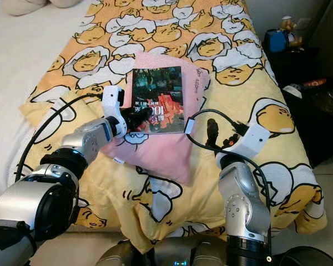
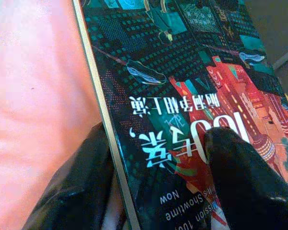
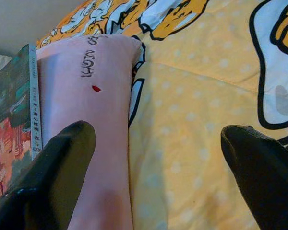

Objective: Clean up the room

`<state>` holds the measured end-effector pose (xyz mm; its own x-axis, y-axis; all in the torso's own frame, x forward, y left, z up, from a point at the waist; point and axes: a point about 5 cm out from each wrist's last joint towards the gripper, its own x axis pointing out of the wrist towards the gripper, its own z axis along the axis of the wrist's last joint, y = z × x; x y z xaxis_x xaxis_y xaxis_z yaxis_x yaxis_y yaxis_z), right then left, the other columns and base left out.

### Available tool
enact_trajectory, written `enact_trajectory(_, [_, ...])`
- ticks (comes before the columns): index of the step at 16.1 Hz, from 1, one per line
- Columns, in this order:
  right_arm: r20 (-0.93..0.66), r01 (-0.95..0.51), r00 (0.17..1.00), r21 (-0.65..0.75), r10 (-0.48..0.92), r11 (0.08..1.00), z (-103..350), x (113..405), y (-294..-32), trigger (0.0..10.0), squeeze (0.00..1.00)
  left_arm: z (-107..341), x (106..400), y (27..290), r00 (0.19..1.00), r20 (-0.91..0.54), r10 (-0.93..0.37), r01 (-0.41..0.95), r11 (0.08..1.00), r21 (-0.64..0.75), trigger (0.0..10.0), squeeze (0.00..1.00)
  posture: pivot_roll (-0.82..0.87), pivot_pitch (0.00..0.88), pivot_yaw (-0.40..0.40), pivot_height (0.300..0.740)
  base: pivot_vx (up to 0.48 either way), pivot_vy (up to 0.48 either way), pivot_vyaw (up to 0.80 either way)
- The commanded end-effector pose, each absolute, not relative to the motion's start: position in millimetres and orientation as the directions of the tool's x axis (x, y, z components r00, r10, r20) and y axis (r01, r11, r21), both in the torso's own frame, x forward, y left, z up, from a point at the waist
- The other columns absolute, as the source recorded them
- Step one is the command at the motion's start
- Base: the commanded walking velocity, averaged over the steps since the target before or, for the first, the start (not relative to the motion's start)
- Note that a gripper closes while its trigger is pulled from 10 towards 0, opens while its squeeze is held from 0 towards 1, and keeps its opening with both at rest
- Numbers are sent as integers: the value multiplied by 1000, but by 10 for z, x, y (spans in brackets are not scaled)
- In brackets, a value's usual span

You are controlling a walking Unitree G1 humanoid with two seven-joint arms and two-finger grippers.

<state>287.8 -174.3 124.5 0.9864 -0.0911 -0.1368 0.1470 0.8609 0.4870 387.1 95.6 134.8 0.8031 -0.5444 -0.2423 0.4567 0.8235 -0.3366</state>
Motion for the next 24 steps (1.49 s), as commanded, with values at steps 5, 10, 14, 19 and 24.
enact_trajectory(5, [-124, 28, 992, 466, 34, 884, 1267, 2810, -1552, 10000, 400, 1173, 3797, 999, 772, -302, -560, 464, 820, -335, 0, 0, -245, 153, 147, 732, 0, 0, 0])
enact_trajectory(10, [-166, -154, 958, 387, 233, 909, 1247, 2618, -1518, 10000, 400, 1193, 3814, 1037, 788, -290, -544, 453, 830, -326, 0, 0, -244, 133, 133, 732, 0, 0, 0])
enact_trajectory(14, [-114, -440, 875, 219, 471, 871, 1528, 2483, -1488, 10000, 404, 1189, 3813, 1051, 788, -283, -546, 448, 825, -344, 0, 0, -263, 136, 137, 732, 0, 0, 0])
enact_trajectory(19, [-119, -498, 840, 219, 529, 839, 1541, 2463, -1419, 10000, 400, 1544, 3950, 1178, 838, -122, -532, 465, 812, -352, 0, 0, -271, 123, 152, 732, 0, 0, 0])
enact_trajectory(24, [-116, -523, 819, 250, 562, 815, 1507, 2474, -1413, 10000, 400, 2118, 3984, 1751, 900, 150, -410, 436, 867, -241, 0, 0, -242, 72, 148, 732, 0, 0, 0])
